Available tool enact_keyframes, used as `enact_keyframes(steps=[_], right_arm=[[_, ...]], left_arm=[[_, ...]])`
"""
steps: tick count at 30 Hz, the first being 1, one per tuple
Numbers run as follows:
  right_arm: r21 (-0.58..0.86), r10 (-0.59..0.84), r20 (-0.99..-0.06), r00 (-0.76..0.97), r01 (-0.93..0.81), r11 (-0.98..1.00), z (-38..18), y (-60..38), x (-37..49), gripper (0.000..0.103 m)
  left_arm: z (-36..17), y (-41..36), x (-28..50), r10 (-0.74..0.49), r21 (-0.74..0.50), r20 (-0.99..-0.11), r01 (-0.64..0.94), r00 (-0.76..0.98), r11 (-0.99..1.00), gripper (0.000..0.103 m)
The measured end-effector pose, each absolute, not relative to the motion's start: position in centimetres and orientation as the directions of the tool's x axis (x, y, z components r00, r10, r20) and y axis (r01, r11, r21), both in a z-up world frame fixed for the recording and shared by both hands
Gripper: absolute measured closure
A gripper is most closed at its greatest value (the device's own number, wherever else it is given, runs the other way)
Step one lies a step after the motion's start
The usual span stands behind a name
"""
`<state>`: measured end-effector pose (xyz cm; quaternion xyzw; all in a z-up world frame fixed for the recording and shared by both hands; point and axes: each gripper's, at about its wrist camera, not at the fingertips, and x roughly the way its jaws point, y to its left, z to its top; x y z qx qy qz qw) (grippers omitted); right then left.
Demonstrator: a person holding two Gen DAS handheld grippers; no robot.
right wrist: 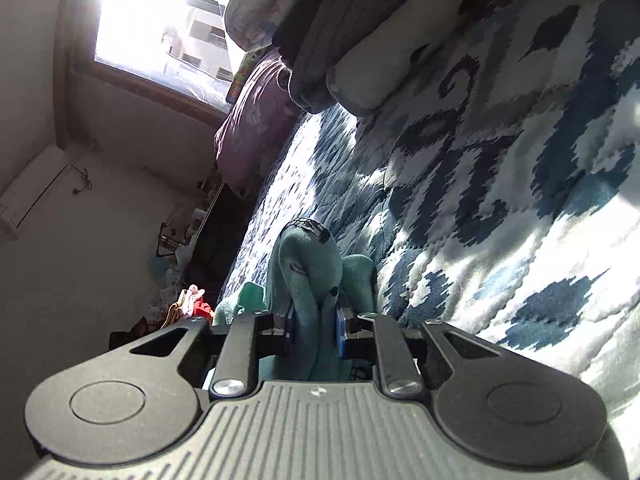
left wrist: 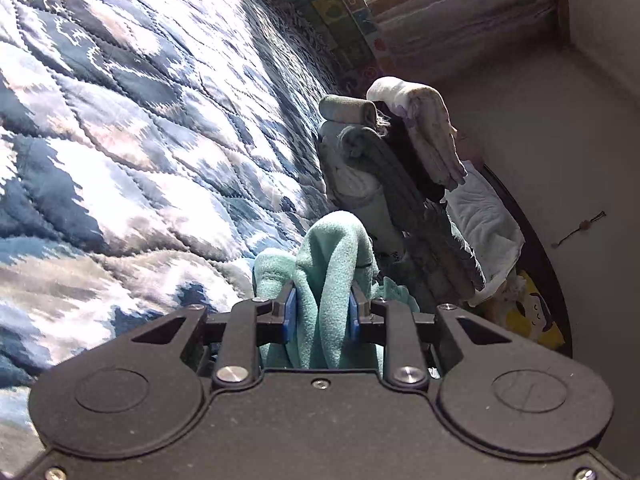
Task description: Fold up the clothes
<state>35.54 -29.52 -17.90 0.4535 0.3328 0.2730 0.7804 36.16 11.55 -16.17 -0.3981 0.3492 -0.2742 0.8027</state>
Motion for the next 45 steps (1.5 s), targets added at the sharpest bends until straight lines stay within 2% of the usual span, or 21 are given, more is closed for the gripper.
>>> enact_keyframes(steps=[2, 3, 5, 6, 7, 11, 13, 17, 19, 23, 29, 32, 36, 39, 42, 43, 45], right_arm=[[0.884, 0.724, -0.279, 0.631, -0.125, 0.450, -17.7, -29.3, 35.5, 0.082], [0.882, 0.719, -0.272, 0.639, -0.133, 0.452, -17.4, -29.4, 35.2, 0.078], [0.863, 0.687, -0.261, 0.678, -0.156, 0.481, -16.2, -29.9, 34.5, 0.067], [0.843, 0.660, -0.255, 0.707, -0.171, 0.509, -15.4, -30.4, 33.9, 0.061], [0.823, 0.632, -0.247, 0.734, -0.185, 0.537, -14.5, -30.9, 33.4, 0.061], [0.634, 0.564, -0.200, 0.801, -0.333, 0.698, -10.7, -30.7, 30.6, 0.061], [0.495, 0.597, -0.202, 0.777, -0.445, 0.746, -9.5, -29.1, 29.1, 0.061], [0.289, 0.659, -0.279, 0.698, -0.594, 0.751, -9.4, -25.4, 27.1, 0.061], [0.222, 0.652, -0.342, 0.677, -0.616, 0.756, -10.1, -23.8, 26.8, 0.061], [0.141, 0.608, -0.406, 0.682, -0.610, 0.780, -11.4, -22.2, 26.8, 0.060], [0.056, 0.560, -0.437, 0.704, -0.600, 0.798, -12.5, -21.1, 25.8, 0.059], [0.106, 0.604, -0.415, 0.680, -0.623, 0.775, -11.4, -22.0, 26.1, 0.060], [0.089, 0.588, -0.307, 0.748, -0.593, 0.800, -9.3, -22.9, 26.4, 0.060], [0.070, 0.553, -0.291, 0.781, -0.559, 0.827, -9.0, -22.5, 27.8, 0.059], [0.058, 0.528, -0.282, 0.801, -0.535, 0.843, -9.2, -21.8, 29.4, 0.058], [0.066, 0.526, -0.290, 0.799, -0.531, 0.845, -9.5, -21.7, 30.1, 0.055], [0.056, 0.494, -0.349, 0.796, -0.509, 0.859, -10.5, -21.1, 31.5, 0.054]], left_arm=[[-16.2, 11.6, 36.2, -0.711, -0.827, -0.356, 0.150, 0.606, 0.542, 0.075], [-15.9, 11.6, 36.1, -0.705, -0.820, -0.357, 0.155, 0.613, 0.550, 0.071], [-14.9, 11.8, 35.5, -0.686, -0.798, -0.353, 0.177, 0.636, 0.575, 0.057], [-14.2, 12.0, 35.1, -0.663, -0.775, -0.354, 0.189, 0.660, 0.603, 0.045], [-13.2, 12.1, 34.5, -0.631, -0.739, -0.350, 0.210, 0.693, 0.641, 0.043], [-9.4, 11.3, 31.2, -0.573, -0.554, -0.299, 0.350, 0.763, 0.755, 0.043], [-8.3, 9.6, 29.2, -0.609, -0.443, -0.285, 0.462, 0.740, 0.768, 0.043], [-9.6, 5.6, 26.7, -0.639, -0.214, -0.393, 0.610, 0.661, 0.763, 0.043], [-11.2, 4.2, 26.6, -0.596, -0.108, -0.458, 0.624, 0.660, 0.774, 0.043], [-13.1, 3.1, 27.1, -0.567, -0.013, -0.496, 0.647, 0.658, 0.762, 0.041], [-13.9, 3.1, 27.7, -0.576, -0.032, -0.509, 0.655, 0.639, 0.755, 0.039], [-13.2, 3.6, 27.5, -0.595, -0.061, -0.498, 0.659, 0.631, 0.749, 0.039], [-11.1, 5.3, 27.7, -0.599, -0.130, -0.378, 0.600, 0.706, 0.790, 0.040], [-10.0, 5.8, 29.3, -0.570, -0.176, -0.302, 0.543, 0.764, 0.821, 0.040], [-10.6, 6.1, 31.4, -0.571, -0.257, -0.292, 0.512, 0.768, 0.820, 0.041], [-11.0, 6.1, 31.8, -0.575, -0.275, -0.300, 0.508, 0.761, 0.816, 0.041], [-11.7, 5.4, 32.1, -0.574, -0.246, -0.339, 0.519, 0.745, 0.819, 0.041]])
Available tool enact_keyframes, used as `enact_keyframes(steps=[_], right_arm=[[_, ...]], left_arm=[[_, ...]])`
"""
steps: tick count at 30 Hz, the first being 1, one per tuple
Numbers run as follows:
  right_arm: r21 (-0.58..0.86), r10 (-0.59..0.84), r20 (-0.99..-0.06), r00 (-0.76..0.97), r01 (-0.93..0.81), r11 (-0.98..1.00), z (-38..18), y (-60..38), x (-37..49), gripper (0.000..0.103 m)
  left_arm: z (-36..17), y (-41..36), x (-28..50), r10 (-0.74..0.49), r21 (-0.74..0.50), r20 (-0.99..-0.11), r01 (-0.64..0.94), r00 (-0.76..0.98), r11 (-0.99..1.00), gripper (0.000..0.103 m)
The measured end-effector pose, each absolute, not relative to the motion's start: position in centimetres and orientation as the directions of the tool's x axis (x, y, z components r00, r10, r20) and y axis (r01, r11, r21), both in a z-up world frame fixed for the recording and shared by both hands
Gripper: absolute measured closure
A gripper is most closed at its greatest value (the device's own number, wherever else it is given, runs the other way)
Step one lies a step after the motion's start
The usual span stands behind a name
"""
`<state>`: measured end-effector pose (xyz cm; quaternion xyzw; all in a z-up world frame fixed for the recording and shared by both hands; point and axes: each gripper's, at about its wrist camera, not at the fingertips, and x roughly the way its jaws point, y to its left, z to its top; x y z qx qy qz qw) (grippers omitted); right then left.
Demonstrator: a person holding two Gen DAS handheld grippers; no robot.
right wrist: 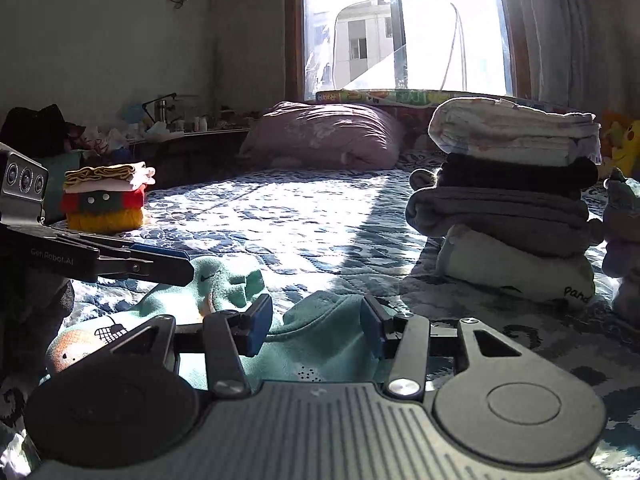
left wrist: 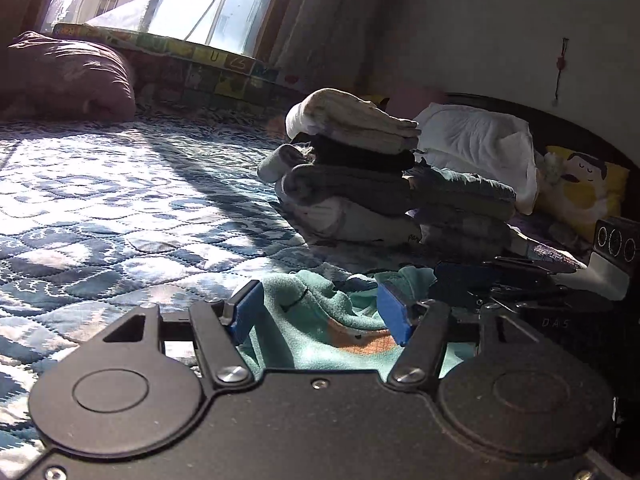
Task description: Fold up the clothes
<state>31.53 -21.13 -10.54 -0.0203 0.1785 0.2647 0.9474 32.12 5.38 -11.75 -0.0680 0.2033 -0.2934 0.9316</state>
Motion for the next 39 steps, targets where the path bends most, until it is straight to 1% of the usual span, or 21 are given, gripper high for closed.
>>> enact_keyframes(steps=[3, 5, 7, 10, 13, 15, 16, 18, 19, 21, 23, 24, 25, 26, 27, 30, 33, 36, 37, 39], right_arm=[[0.105, 0.503, -0.415, 0.758, -0.509, 0.854, -11.9, -21.1, 32.9, 0.052], [0.140, 0.524, -0.427, 0.737, -0.519, 0.844, -12.1, -21.4, 33.3, 0.051], [0.165, 0.530, -0.445, 0.722, -0.516, 0.841, -12.4, -21.5, 33.5, 0.050], [0.147, 0.515, -0.469, 0.718, -0.511, 0.847, -12.9, -20.9, 33.5, 0.050], [0.127, 0.510, -0.453, 0.731, -0.513, 0.849, -12.7, -20.7, 32.9, 0.051], [0.122, 0.508, -0.384, 0.771, -0.503, 0.856, -11.7, -21.3, 31.3, 0.051], [0.137, 0.517, -0.352, 0.780, -0.504, 0.853, -10.8, -22.0, 30.6, 0.050], [0.132, 0.530, -0.337, 0.778, -0.519, 0.845, -10.0, -22.5, 29.0, 0.050], [0.108, 0.531, -0.342, 0.775, -0.529, 0.841, -9.9, -22.4, 27.8, 0.050], [0.060, 0.533, -0.351, 0.769, -0.550, 0.833, -9.8, -22.2, 25.6, 0.050], [0.009, 0.527, -0.351, 0.774, -0.560, 0.828, -9.6, -21.8, 23.5, 0.050], [0.000, 0.527, -0.346, 0.776, -0.562, 0.827, -9.5, -21.6, 22.9, 0.050], [0.006, 0.534, -0.340, 0.774, -0.566, 0.824, -9.6, -21.3, 22.2, 0.050], [0.013, 0.538, -0.342, 0.771, -0.568, 0.823, -9.8, -21.2, 21.8, 0.050], [0.020, 0.539, -0.348, 0.767, -0.569, 0.822, -10.1, -21.0, 21.5, 0.051], [0.009, 0.517, -0.412, 0.751, -0.563, 0.826, -11.8, -20.1, 21.8, 0.050], [0.044, 0.519, -0.438, 0.734, -0.559, 0.828, -12.0, -20.0, 22.4, 0.050], [0.024, 0.507, -0.435, 0.744, -0.554, 0.832, -11.7, -19.8, 21.7, 0.049], [0.029, 0.507, -0.418, 0.754, -0.547, 0.837, -11.4, -19.9, 21.3, 0.049], [0.049, 0.509, -0.374, 0.775, -0.531, 0.846, -10.5, -20.3, 20.5, 0.048]], left_arm=[[-12.5, 4.8, 32.6, -0.574, -0.232, -0.387, 0.526, 0.722, 0.818, 0.041], [-13.0, 4.2, 32.7, -0.567, -0.206, -0.419, 0.534, 0.709, 0.820, 0.041], [-13.4, 3.2, 32.9, -0.545, -0.153, -0.460, 0.542, 0.701, 0.826, 0.040], [-13.8, 2.3, 33.1, -0.523, -0.104, -0.492, 0.550, 0.696, 0.829, 0.039], [-13.7, 2.5, 32.8, -0.522, -0.103, -0.484, 0.546, 0.703, 0.831, 0.039], [-12.8, 3.0, 31.6, -0.505, -0.092, -0.425, 0.519, 0.751, 0.850, 0.041], [-12.1, 3.6, 30.8, -0.506, -0.112, -0.380, 0.504, 0.775, 0.856, 0.042], [-10.8, 4.2, 29.3, -0.532, -0.147, -0.328, 0.514, 0.781, 0.845, 0.042], [-10.1, 4.1, 28.4, -0.537, -0.122, -0.320, 0.529, 0.780, 0.840, 0.042], [-9.4, 3.4, 26.5, -0.541, -0.047, -0.337, 0.560, 0.771, 0.827, 0.042], [-9.6, 2.8, 24.6, -0.555, -0.007, -0.367, 0.594, 0.746, 0.804, 0.045], [-9.8, 2.5, 24.0, -0.560, 0.015, -0.388, 0.612, 0.733, 0.791, 0.047], [-10.1, 2.0, 23.3, -0.551, 0.051, -0.410, 0.622, 0.727, 0.782, 0.052], [-10.5, 1.8, 23.1, -0.539, 0.059, -0.427, 0.618, 0.726, 0.784, 0.054], [-10.9, 1.6, 23.0, -0.527, 0.059, -0.443, 0.610, 0.725, 0.790, 0.055], [-13.1, 1.7, 23.7, -0.508, 0.043, -0.491, 0.602, 0.708, 0.797, 0.054], [-13.5, 2.1, 24.1, -0.518, -0.001, -0.492, 0.594, 0.700, 0.804, 0.052], [-13.3, 2.3, 23.9, -0.528, -0.023, -0.481, 0.592, 0.700, 0.806, 0.052], [-13.2, 2.5, 23.9, -0.533, -0.036, -0.477, 0.590, 0.699, 0.806, 0.051], [-12.2, 3.6, 23.8, -0.534, -0.116, -0.450, 0.546, 0.715, 0.829, 0.050]])
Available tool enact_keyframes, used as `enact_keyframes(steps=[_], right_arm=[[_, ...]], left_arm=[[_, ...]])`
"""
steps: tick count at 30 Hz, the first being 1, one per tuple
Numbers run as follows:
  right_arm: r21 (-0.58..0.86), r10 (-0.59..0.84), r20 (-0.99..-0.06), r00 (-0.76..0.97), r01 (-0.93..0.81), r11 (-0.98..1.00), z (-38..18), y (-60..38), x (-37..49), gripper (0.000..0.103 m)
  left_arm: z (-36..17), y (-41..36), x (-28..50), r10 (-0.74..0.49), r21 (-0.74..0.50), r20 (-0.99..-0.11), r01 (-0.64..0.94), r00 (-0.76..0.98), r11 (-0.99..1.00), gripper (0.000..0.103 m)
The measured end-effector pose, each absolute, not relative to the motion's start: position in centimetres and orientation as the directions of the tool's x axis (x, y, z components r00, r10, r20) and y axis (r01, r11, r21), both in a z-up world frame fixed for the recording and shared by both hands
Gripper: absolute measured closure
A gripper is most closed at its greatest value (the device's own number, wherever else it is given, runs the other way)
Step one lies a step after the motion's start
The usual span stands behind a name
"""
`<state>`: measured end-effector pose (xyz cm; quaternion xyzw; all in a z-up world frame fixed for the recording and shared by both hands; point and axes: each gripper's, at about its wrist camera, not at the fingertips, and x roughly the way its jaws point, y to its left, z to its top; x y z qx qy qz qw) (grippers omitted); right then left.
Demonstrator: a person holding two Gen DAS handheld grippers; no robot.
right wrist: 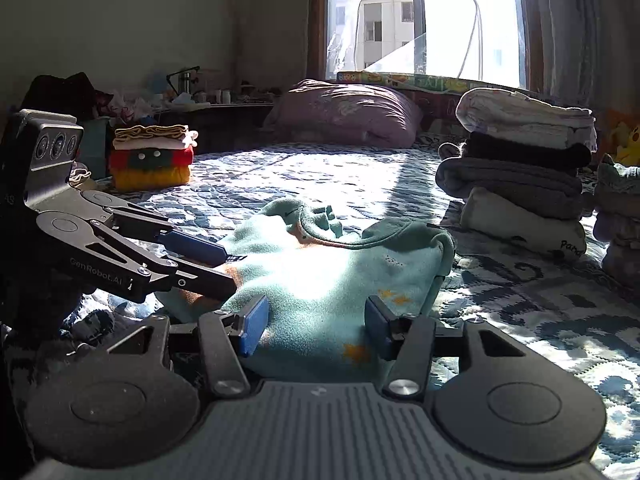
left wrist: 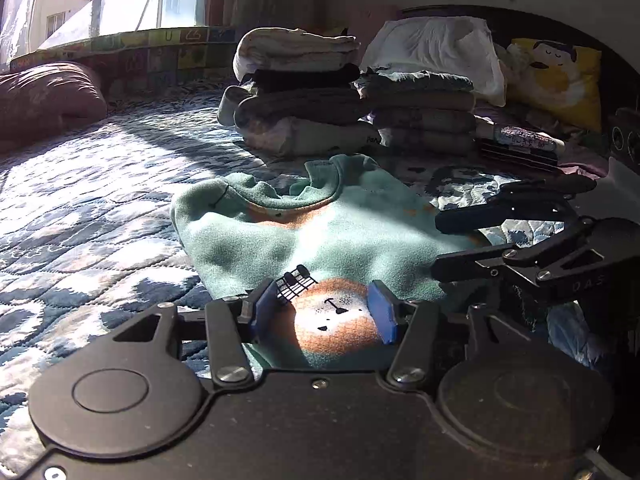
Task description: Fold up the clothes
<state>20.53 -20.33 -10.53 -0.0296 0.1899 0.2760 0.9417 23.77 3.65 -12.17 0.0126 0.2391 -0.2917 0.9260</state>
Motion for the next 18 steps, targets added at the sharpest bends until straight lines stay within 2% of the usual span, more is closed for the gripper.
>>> enact_keyframes(steps=[1, 3, 5, 8, 10, 12, 15, 18], right_arm=[[0.110, 0.505, -0.352, 0.788, -0.501, 0.858, -10.1, -21.1, 20.6, 0.042], [0.238, 0.496, -0.343, 0.798, -0.437, 0.867, -9.9, -22.6, 21.5, 0.034], [0.355, 0.472, -0.374, 0.798, -0.347, 0.868, -10.4, -24.0, 23.1, 0.034], [0.525, 0.464, -0.414, 0.783, -0.211, 0.825, -11.8, -25.9, 25.4, 0.033], [0.613, 0.493, -0.430, 0.756, -0.156, 0.774, -12.8, -26.5, 26.8, 0.033], [0.659, 0.517, -0.451, 0.727, -0.119, 0.742, -14.2, -26.2, 27.8, 0.033], [0.655, 0.528, -0.460, 0.713, -0.129, 0.745, -14.8, -25.3, 28.8, 0.033], [0.683, 0.546, -0.448, 0.708, -0.123, 0.720, -15.3, -25.6, 29.8, 0.034]], left_arm=[[-11.7, 4.4, 23.6, -0.521, -0.163, -0.424, 0.504, 0.740, 0.848, 0.045], [-11.5, 6.1, 23.9, -0.494, -0.272, -0.408, 0.414, 0.768, 0.869, 0.041], [-11.8, 8.2, 24.5, -0.458, -0.409, -0.413, 0.290, 0.787, 0.866, 0.034], [-13.4, 10.8, 25.9, -0.472, -0.624, -0.434, 0.121, 0.767, 0.772, 0.034], [-14.3, 11.5, 26.7, -0.495, -0.706, -0.440, 0.052, 0.749, 0.706, 0.034], [-14.5, 11.3, 27.1, -0.511, -0.733, -0.441, 0.033, 0.738, 0.679, 0.034], [-14.5, 10.0, 28.0, -0.535, -0.736, -0.446, 0.046, 0.717, 0.675, 0.034], [-14.8, 8.0, 28.9, -0.536, -0.709, -0.476, 0.056, 0.698, 0.703, 0.035]])
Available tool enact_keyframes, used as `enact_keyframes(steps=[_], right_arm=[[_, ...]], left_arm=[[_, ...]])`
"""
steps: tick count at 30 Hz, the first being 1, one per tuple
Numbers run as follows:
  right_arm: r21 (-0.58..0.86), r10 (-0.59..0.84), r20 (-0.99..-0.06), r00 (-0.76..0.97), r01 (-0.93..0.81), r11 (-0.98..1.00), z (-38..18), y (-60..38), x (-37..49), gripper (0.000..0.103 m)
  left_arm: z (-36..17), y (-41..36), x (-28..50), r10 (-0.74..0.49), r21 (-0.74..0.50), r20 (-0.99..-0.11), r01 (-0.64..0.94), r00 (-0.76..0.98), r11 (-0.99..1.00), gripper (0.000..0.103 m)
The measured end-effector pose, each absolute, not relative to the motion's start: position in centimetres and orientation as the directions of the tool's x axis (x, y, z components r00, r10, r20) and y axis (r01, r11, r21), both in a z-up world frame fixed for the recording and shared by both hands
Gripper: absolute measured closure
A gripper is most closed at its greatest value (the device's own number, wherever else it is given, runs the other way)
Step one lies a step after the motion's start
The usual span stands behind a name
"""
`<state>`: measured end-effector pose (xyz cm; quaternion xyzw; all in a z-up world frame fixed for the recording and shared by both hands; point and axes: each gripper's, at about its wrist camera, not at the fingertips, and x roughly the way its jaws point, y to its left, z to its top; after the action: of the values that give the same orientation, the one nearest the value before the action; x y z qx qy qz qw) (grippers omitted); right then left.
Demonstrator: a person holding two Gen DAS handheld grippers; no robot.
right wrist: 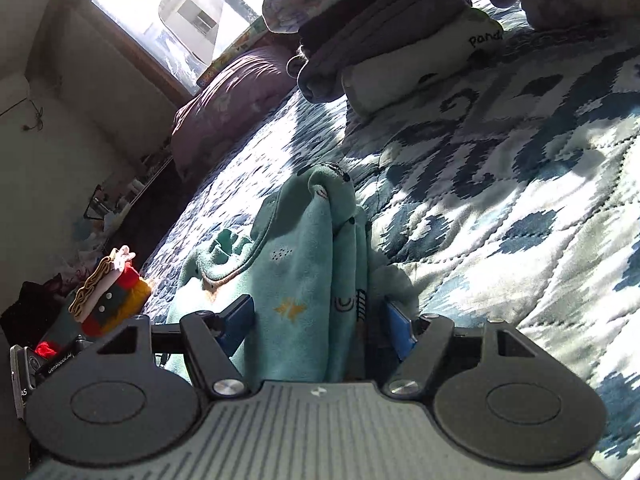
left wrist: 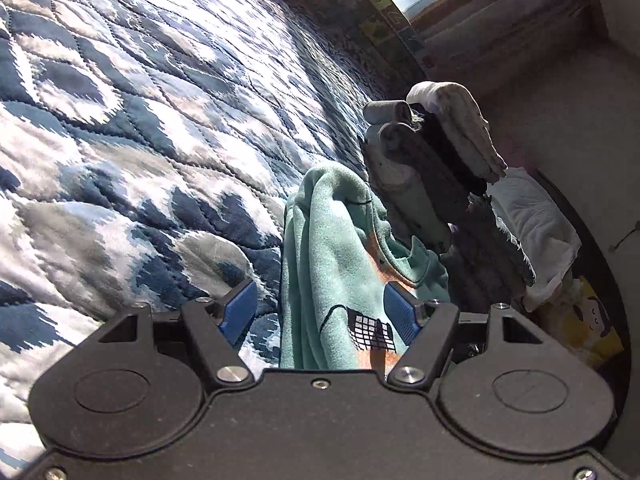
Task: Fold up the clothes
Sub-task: 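Lift the folded sleeper with both grippers and place it on the clothes pile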
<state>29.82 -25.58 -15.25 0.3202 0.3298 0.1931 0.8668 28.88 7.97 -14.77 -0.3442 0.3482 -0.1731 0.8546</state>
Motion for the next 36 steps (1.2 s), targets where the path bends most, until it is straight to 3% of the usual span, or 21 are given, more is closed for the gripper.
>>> enact_keyframes(steps=[3, 5, 7, 10, 21, 28, 36], right_arm=[[0.673, 0.547, -0.450, 0.706, -0.135, 0.728, -15.3, -25.1, 30.1, 0.034], [0.665, 0.550, -0.449, 0.705, -0.148, 0.732, -15.3, -24.6, 29.7, 0.048], [0.679, 0.560, -0.439, 0.703, -0.149, 0.719, -15.5, -24.5, 29.5, 0.057], [0.725, 0.591, -0.405, 0.698, -0.149, 0.672, -15.5, -25.1, 29.4, 0.067], [0.811, 0.750, -0.224, 0.622, -0.307, 0.498, -11.0, -20.7, 27.7, 0.069], [0.813, 0.876, -0.135, 0.463, -0.453, 0.365, -6.2, -8.5, 31.5, 0.069], [0.863, 0.953, -0.056, 0.297, -0.466, 0.195, -0.1, 6.0, 40.0, 0.069]], left_arm=[[-15.0, 6.4, 29.4, -0.559, -0.707, -0.479, 0.080, 0.677, 0.703, 0.039], [-15.0, 5.8, 29.2, -0.546, -0.688, -0.484, 0.089, 0.684, 0.720, 0.041], [-15.3, 6.2, 29.1, -0.558, -0.717, -0.467, 0.076, 0.687, 0.693, 0.061], [-15.6, 6.9, 28.6, -0.577, -0.769, -0.428, 0.055, 0.695, 0.636, 0.070], [-11.7, 13.6, 22.1, -0.504, -0.870, -0.289, -0.004, 0.814, 0.492, 0.072], [-7.7, 23.7, 18.4, -0.305, -0.911, -0.192, -0.054, 0.933, 0.409, 0.072], [-1.6, 35.5, 20.7, -0.097, -0.925, -0.127, -0.083, 0.987, 0.370, 0.072]])
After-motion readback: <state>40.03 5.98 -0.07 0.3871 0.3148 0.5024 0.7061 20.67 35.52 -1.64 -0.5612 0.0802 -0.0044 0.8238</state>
